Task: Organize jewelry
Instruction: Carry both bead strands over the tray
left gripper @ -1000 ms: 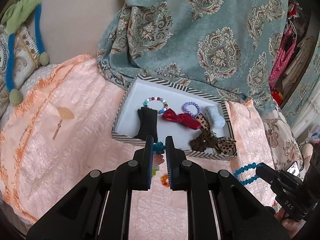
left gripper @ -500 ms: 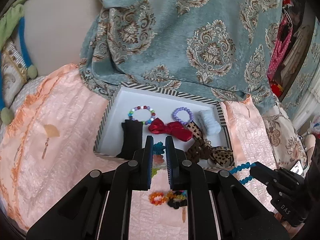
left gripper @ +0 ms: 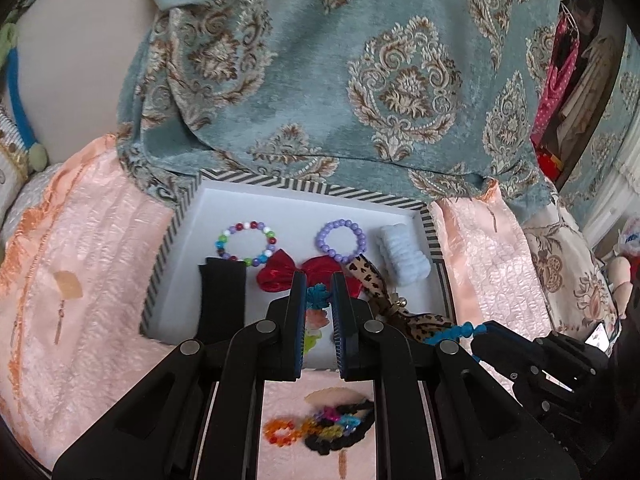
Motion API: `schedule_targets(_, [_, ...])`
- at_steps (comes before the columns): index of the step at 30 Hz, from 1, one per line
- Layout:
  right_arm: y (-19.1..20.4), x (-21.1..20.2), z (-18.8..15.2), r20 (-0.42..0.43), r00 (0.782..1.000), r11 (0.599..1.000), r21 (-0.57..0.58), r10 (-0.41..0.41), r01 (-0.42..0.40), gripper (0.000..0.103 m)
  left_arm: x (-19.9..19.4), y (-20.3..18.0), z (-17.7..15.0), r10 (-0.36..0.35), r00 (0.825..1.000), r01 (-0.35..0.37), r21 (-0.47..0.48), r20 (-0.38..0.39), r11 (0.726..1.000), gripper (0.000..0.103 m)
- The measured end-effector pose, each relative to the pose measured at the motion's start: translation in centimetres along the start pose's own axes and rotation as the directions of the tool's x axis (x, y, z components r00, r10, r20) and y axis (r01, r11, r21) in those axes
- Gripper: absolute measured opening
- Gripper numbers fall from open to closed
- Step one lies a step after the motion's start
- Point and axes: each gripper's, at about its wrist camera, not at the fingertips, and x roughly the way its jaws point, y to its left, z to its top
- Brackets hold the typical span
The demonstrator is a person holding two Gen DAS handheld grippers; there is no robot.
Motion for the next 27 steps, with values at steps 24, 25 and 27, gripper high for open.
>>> schedule_targets(24, [0.0,10.6,6.0,-0.072,0.997,1.000,-0.023,0.018,-0.019,0.008,8.6,4.8,-1.9,0.037,0.993,-0.046,-0.079,-0.116,0.996,0.011])
schedule_targets(25, [0.1,11.5,6.3,-0.080,0.997,0.999,-0.022,0.023,-0.025,0.008,8.7,5.0,-1.9,0.030,0.993,-0.040,-0.090,-0.115,0.995,0.011])
schedule_targets(27, [0.3,13.1,7.0,-0.095,0.995,0.999,-0.026,0.029,-0.031,0.008,8.7,5.4,-2.0,0.021,0.994,-0.033,-0.106,-0.112,0.994,0.011])
